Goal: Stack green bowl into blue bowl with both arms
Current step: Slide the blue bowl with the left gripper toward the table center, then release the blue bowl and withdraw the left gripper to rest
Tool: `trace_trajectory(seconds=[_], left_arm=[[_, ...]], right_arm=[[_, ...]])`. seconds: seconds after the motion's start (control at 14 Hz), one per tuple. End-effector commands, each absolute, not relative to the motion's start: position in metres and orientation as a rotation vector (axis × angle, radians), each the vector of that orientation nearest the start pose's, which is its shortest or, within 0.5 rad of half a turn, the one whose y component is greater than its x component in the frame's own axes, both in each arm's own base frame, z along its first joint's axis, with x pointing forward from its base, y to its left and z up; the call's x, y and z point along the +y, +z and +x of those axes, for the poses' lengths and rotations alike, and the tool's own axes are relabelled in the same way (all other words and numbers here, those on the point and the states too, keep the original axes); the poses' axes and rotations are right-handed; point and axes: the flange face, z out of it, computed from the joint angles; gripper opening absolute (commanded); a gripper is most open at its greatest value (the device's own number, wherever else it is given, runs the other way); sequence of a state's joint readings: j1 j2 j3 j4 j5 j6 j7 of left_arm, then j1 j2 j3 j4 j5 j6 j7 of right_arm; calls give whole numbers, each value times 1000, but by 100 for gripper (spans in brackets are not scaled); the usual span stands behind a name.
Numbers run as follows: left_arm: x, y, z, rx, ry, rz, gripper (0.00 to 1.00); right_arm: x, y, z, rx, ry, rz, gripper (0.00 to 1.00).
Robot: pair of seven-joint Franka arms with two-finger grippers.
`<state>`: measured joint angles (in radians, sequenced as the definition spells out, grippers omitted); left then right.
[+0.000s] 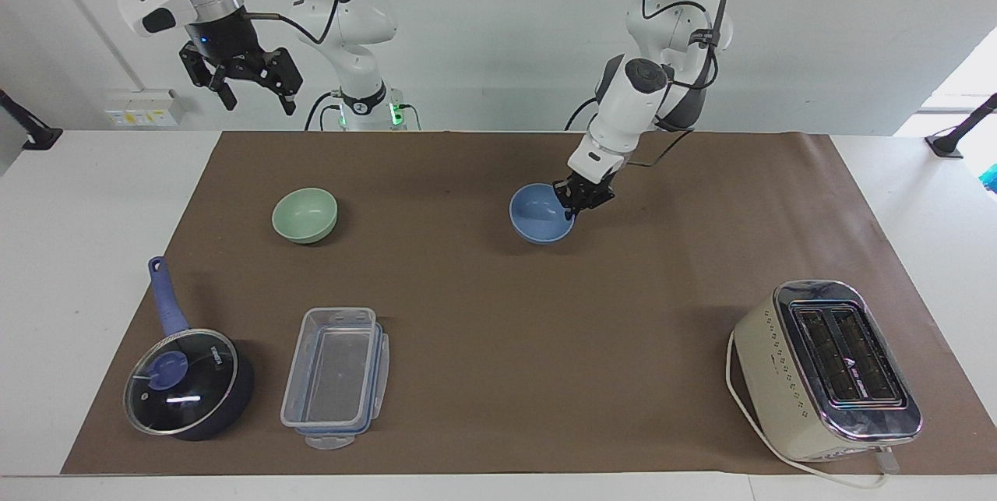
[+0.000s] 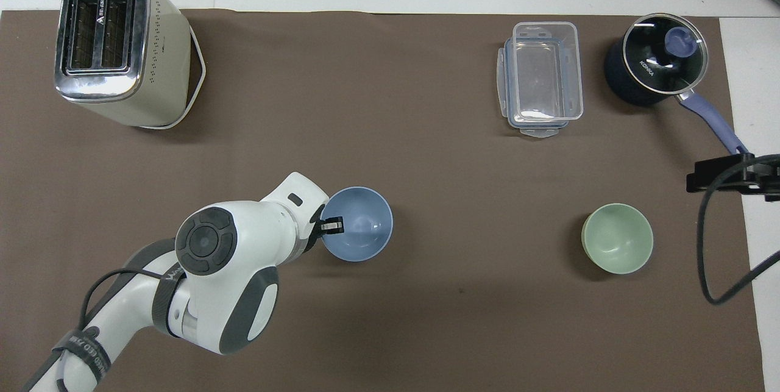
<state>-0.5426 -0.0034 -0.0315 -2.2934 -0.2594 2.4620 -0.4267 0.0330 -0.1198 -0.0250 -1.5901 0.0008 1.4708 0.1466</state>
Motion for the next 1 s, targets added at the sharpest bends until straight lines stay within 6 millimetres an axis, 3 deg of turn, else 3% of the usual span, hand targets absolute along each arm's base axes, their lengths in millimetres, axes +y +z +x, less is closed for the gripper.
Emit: trace_trajectory(seconds=[0.0,0.07,0.36,0.5,0.57,0.64,0.79,0.93], left_arm=[[-292,360,455,-30,-140,-3372,0],[-297,345,466,-46,-145,-3369,0],[-304,333,463,-12,-107,-3359,0],[-304,334,464,-17,-114,-3361,29],[-305,335,464,-19,-117,-3362,52],[-305,340,464,-20,-123,-3365,67],[-298,363,465,-13,-90,-3365,98],[-273,410,478,41,-78,-3355,100]], right_arm=[[2,674,507,182,3,-3110,100],[2,673,507,182,5,-3110,100],[2,674,507,182,3,-3110,100],[2,674,507,182,3,-3110,100],[2,673,507,182,5,-3110,100],[1,674,507,190,2,-3112,100],[-12,673,506,215,11,-3118,100],[-19,674,507,251,4,-3113,100]])
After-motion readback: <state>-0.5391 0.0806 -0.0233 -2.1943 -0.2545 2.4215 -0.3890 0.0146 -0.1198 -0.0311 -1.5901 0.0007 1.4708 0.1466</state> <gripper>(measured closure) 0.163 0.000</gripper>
